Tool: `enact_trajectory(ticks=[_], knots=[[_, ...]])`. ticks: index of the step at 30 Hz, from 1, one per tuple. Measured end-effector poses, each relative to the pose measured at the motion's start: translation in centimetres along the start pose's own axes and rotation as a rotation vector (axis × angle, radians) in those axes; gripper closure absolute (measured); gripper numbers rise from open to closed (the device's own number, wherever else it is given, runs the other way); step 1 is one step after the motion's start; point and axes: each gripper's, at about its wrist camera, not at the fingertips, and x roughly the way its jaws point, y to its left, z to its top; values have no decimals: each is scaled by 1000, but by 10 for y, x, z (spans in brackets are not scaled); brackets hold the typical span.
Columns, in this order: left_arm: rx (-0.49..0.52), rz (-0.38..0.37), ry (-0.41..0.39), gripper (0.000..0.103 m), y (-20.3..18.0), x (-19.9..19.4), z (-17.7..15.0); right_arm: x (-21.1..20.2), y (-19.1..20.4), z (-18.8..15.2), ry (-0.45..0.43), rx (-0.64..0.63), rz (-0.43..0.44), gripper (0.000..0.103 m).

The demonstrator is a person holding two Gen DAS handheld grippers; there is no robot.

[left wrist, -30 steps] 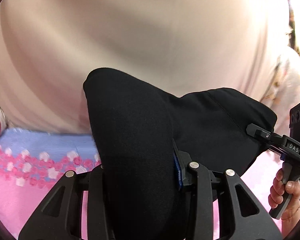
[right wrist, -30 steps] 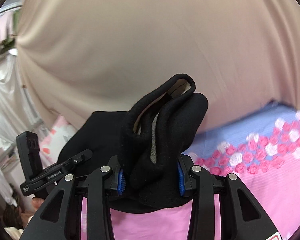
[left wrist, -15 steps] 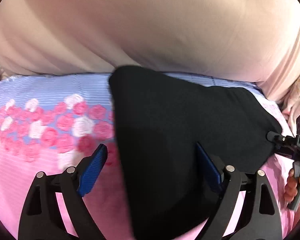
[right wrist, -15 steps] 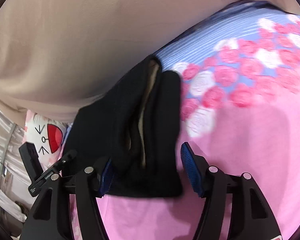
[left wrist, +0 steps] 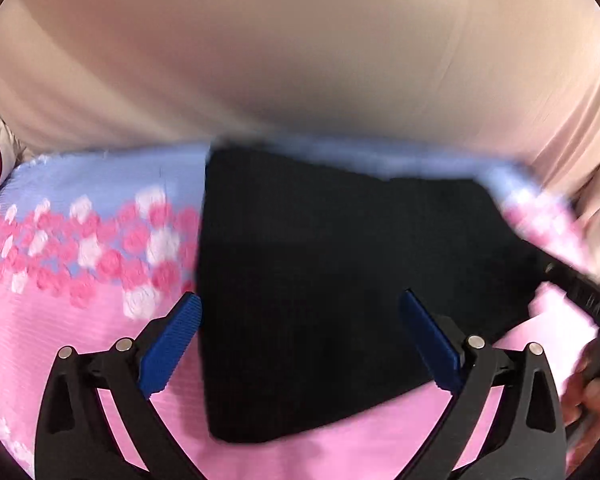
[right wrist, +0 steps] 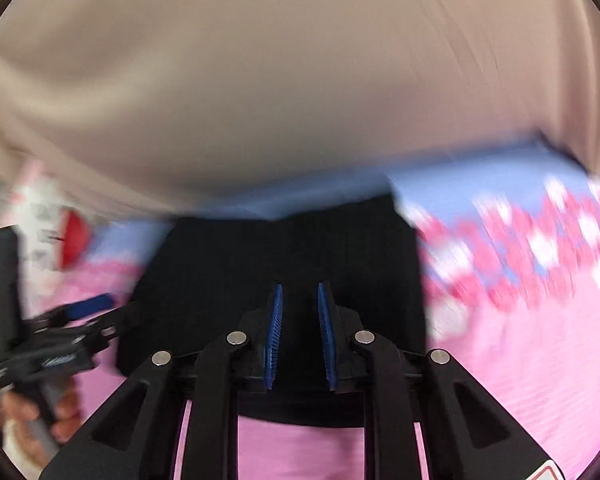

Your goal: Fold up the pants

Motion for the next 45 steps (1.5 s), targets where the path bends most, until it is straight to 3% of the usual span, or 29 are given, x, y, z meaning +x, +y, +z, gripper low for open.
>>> enact_trajectory(ticks=[1, 2, 3, 5, 6, 7, 9, 12, 15, 19, 22, 28, 38, 45], knots=[[13, 33, 18, 5, 3, 16, -8, -1, -12, -7, -51, 25, 69, 103], [-2, -21, 7, 5, 10, 25, -15, -5, -22, -10, -49, 72, 124, 103], [-81, -118, 5, 5, 27, 27, -19, -10, -24, -8, -33, 103, 131, 103], [-174, -176, 41, 5, 44, 24, -17, -29, -12, -7, -28, 78, 43, 103], [-194, -147, 51, 5, 47, 15, -15, -42, -1, -8, -50, 32, -12, 100], [-191, -126, 33, 6, 46, 4, -14, -53, 8, -10, -71, -3, -44, 90], [-126, -38, -38, 6, 36, -28, -15, -81, 29, -23, -113, -73, -100, 89], [-32, 60, -97, 5, 16, -68, -24, -118, 44, -49, -137, -69, -81, 89], [-5, 54, -99, 5, 6, -97, -36, -138, 56, -71, -139, -63, -52, 88], [-18, 50, -95, 5, 4, -122, -49, -161, 68, -99, -145, -85, -94, 85], [-7, 65, -100, 5, 2, -131, -62, -172, 72, -112, -146, -75, -75, 72], [63, 172, -133, 5, -11, -147, -83, -187, 75, -126, -156, -71, -76, 72], [76, 162, -98, 5, -13, -147, -106, -182, 70, -142, -121, -40, -85, 70], [70, 210, -90, 5, -3, -126, -95, -155, 56, -92, -139, -35, -123, 69]])
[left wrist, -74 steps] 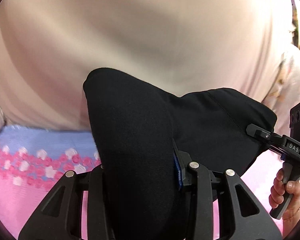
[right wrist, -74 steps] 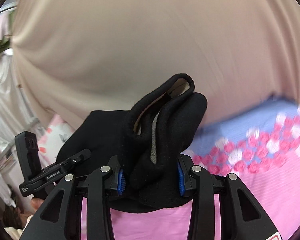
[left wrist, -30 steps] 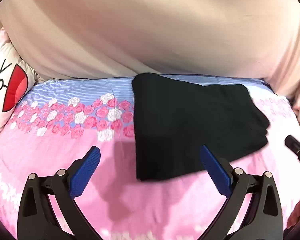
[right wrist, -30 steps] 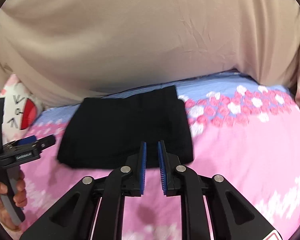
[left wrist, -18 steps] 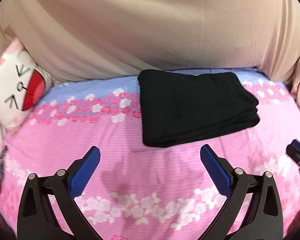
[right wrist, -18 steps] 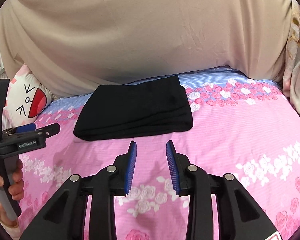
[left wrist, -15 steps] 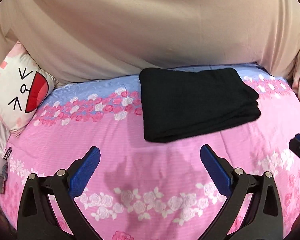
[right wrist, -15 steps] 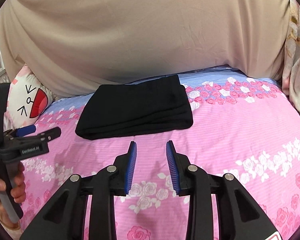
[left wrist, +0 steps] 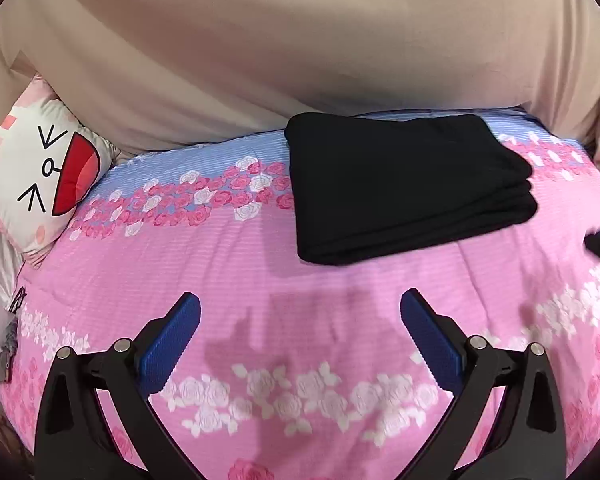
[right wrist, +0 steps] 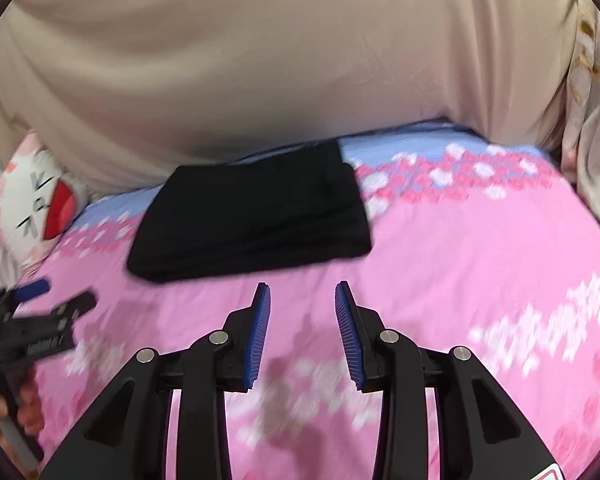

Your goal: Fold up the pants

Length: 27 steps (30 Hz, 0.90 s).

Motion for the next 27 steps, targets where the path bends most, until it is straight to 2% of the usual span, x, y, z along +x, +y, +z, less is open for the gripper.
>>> enact_trajectory(ticks=[3, 6, 8, 11, 13, 17, 19, 20, 23, 27], knots=[[-6, 9, 17, 5, 0, 14, 7, 24, -4, 27, -11, 10, -7, 69], [-11, -5, 29, 5, -4, 24, 11, 53, -6, 39, 5, 2, -31, 69], [-9, -9, 34, 5, -6, 29, 12, 78, -7, 41, 41, -1, -50, 69], [-5, -20, 44, 5, -10, 36, 13, 120, -11, 27, 144, -20, -101, 68], [-3, -25, 49, 5, -12, 38, 13, 115, -11, 21, 116, -23, -99, 68], [-5, -26, 46, 5, -11, 38, 13, 76, -8, 13, 76, 25, -50, 66], [-8, -25, 40, 5, -11, 34, 12, 53, -3, 8, 34, 25, -54, 53], [-9, -23, 36, 5, -11, 31, 12, 38, 1, 5, 6, 16, -62, 50], [-5, -25, 22, 5, -12, 19, 8, 7, 11, -4, -42, -18, -86, 48], [-9, -13, -5, 5, -12, -2, 1, -20, 18, -14, -68, -27, -80, 38]])
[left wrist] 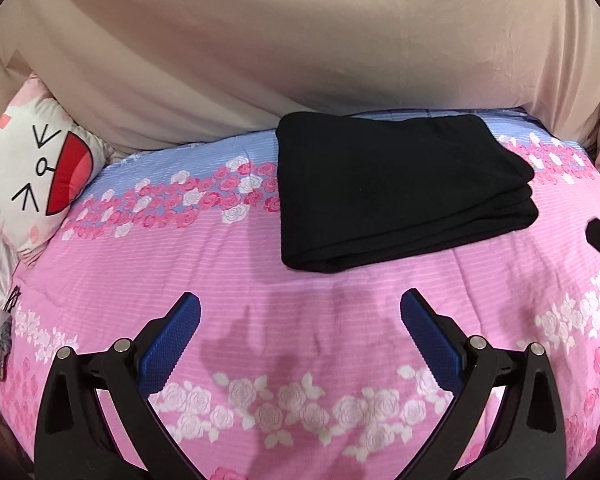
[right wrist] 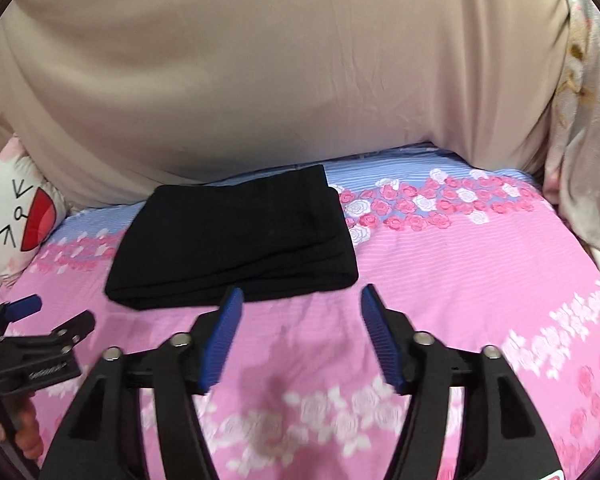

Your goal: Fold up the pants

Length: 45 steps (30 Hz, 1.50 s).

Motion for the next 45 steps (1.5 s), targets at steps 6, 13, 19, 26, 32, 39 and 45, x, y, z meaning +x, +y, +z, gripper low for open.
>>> enact_trajectory(ticks=[6, 13, 19, 26, 32, 39, 45], knots=[[-33, -45, -25, 5, -1, -29, -11, -38, 4, -16, -48, -12, -19, 25], [-32, -24, -60, 5, -7, -59, -25, -63, 6, -38, -36, -37, -22, 21], [-43, -52, -56, 5, -8, -70, -36, -70, 7, -57, -15, -51, -34, 19], [-50, -26, -56, 5, -9, -73, -44, -69, 8, -62, 0, -41, -23, 19], [-53, -29, -44, 5, -6, -73, -49, -70, 12, -61, -4, -46, -13, 19], [-37, -30, -48, 5, -5, -71, -54, -67, 20, -65, 12, -69, -17, 19], [-55, -19, -54, 5, 0, -72, -53, -67, 23, -64, 11, -61, -14, 19]])
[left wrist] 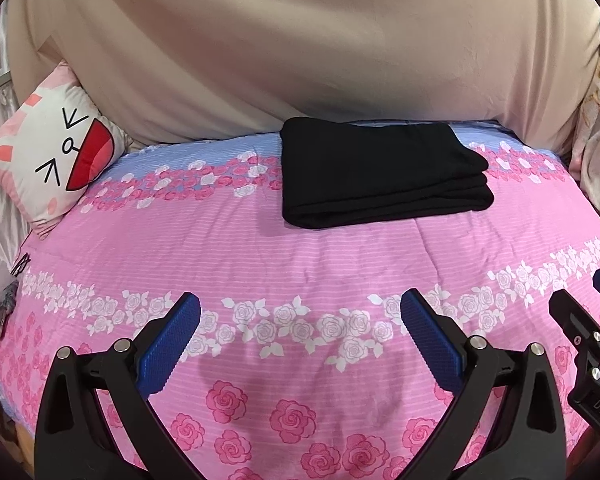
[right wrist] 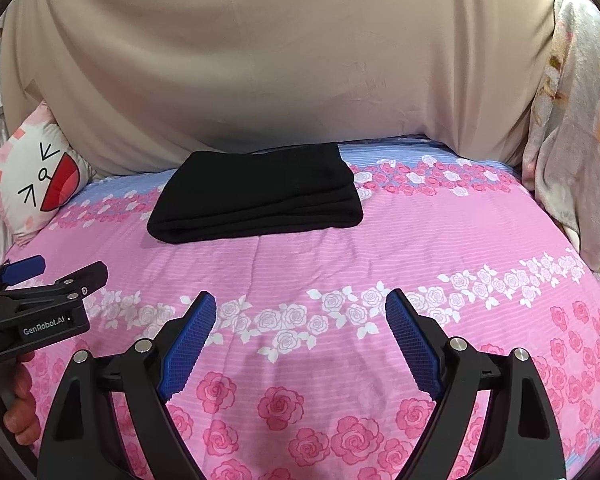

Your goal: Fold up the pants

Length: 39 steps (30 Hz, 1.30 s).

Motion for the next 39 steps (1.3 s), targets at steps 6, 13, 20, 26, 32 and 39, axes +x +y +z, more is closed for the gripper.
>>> enact_trajectory(ticks=[6, 13, 20, 26, 32, 39], knots=[[20, 46, -21, 5, -3, -4, -1, 1, 1, -1, 6, -10, 3, 19], [27, 21, -23, 5, -5, -8, -2, 0, -1, 0, 1, -4, 3, 19], [19, 2, -20, 5, -6, -8, -3, 0, 0, -1, 2, -3, -1, 18], [18, -7, -21, 5, -6, -9, -3, 0, -1, -1, 1, -4, 2, 18], [29, -12, -12, 5, -9, -9, -4, 1, 0, 0, 2, -5, 0, 18], [20, -39, -3, 5, -9, -9, -6, 1, -1, 0, 4, -8, 0, 18]])
